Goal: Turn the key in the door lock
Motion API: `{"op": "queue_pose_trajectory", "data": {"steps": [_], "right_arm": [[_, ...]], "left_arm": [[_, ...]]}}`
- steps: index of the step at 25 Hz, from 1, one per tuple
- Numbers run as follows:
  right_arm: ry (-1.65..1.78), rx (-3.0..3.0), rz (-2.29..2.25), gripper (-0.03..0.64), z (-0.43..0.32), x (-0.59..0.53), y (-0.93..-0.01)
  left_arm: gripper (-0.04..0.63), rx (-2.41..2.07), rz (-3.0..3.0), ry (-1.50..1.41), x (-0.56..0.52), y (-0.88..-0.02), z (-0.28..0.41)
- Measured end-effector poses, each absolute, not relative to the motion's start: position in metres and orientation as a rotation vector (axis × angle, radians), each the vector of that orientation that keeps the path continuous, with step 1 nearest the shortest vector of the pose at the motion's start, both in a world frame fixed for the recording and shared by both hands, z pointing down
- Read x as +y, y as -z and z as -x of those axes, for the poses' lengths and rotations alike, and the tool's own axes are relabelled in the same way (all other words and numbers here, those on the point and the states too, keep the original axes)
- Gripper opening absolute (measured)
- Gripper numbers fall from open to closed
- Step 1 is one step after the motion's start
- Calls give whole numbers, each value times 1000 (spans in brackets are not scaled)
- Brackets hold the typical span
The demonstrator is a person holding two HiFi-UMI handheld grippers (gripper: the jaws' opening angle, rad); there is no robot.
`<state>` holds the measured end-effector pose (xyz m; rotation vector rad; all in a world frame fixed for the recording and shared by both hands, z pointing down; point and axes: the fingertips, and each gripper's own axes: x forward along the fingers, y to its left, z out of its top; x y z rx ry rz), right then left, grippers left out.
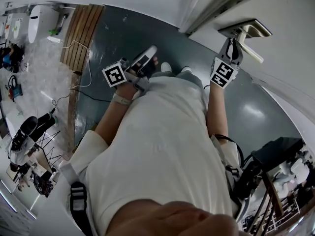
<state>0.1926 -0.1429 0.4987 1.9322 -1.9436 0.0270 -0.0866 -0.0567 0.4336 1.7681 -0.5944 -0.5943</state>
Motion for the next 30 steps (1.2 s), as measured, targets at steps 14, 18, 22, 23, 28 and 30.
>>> {"op": "queue_pose_trajectory", "data": {"steps": [14,18,22,23,28,30], "right_arm": [[-895,-2393,-2078,66,-178,-144,-510],[-1203,-2486,-2088,64,-175,-145,-511],[-1455,-2542,-2075,65,-173,-142,-514],[-1524,-2549,-2075,66,-174,-141,-516],[-1927,-2503,-2088,66,-175,-137,-523],[-2066,-2499,-2070,64,-172,-137,-523]], "left_arm": [[6,-594,-1751,643,-58,-435,88],[6,-605,-1732,662,-55,-437,90],[6,-619,-1722,668,-49,-440,93],[6,-621,-1720,669,-47,-441,92],[6,-630,-1701,684,-43,-444,95],[6,-636,-1697,686,-42,-444,97]]}}
